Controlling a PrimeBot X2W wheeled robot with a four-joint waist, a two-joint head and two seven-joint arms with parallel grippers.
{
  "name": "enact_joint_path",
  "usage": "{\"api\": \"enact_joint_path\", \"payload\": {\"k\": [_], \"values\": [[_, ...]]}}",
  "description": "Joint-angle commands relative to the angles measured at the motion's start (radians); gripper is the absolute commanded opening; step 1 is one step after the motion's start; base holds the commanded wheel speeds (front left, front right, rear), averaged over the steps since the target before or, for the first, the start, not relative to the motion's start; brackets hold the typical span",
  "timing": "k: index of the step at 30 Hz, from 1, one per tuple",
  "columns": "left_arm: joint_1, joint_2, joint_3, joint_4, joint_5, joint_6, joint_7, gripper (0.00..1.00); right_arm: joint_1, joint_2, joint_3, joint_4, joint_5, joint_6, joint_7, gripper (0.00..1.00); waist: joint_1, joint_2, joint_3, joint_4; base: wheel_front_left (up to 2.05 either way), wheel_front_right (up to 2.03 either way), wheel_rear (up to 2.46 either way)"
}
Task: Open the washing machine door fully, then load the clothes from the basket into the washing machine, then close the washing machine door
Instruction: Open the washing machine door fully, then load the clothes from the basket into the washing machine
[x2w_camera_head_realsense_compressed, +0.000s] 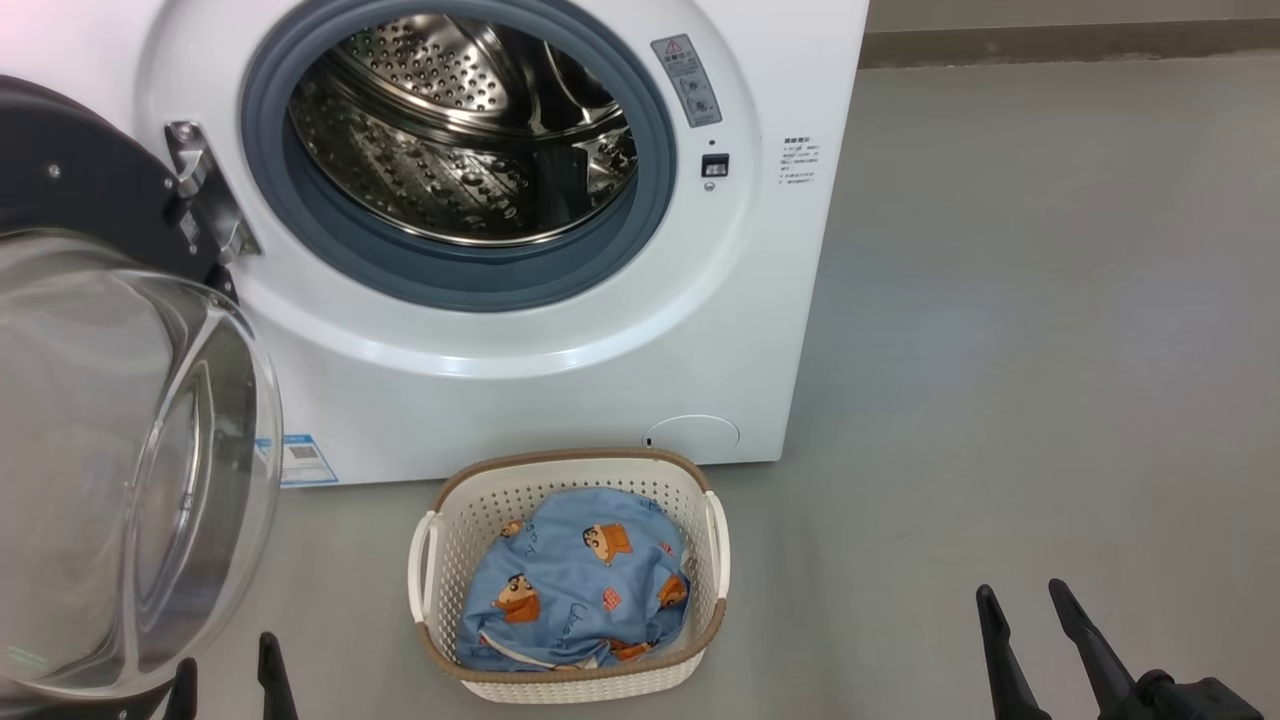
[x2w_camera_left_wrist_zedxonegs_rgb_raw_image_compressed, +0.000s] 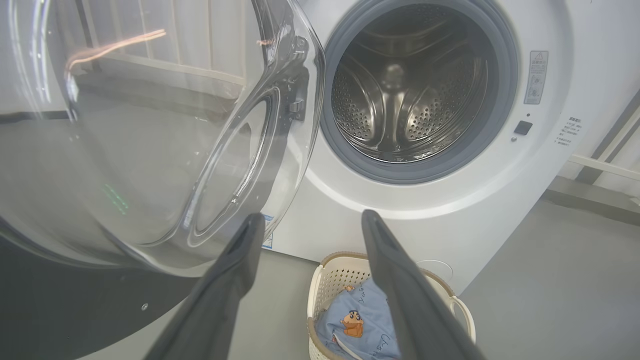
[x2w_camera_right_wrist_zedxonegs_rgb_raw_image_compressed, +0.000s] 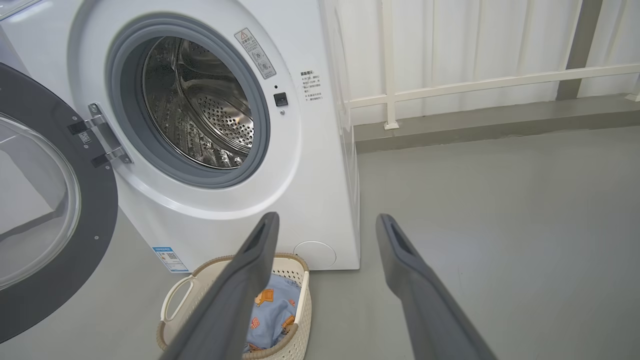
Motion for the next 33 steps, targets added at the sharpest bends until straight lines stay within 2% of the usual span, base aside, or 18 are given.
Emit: {"api": "enact_joint_path", "payload": {"k": [1,23,33], "values": [[-0.015,0.004,0.032,-0.016,0.007,0.000,-0.006,1.00,-0.024,-0.011,0.023,-0.022,-0.012,0.009,-0.012,1.00,0.0000,-0.0001,-0.004,-0.003,0.00,0.00,0.00],[0.011,0.004,0.034,0.010,0.065,-0.017,-0.006,1.00,-0.020,-0.012,0.024,-0.012,-0.016,0.009,-0.012,1.00,0.0000,-0.0001,-0.008,-0.001,0.01,-0.01,0.00],[0.005,0.004,0.034,0.021,0.076,-0.023,-0.006,1.00,-0.023,-0.011,0.025,-0.011,-0.011,0.009,-0.012,1.00,0.0000,-0.0001,0.004,0.002,0.96,-0.96,0.00]]}}
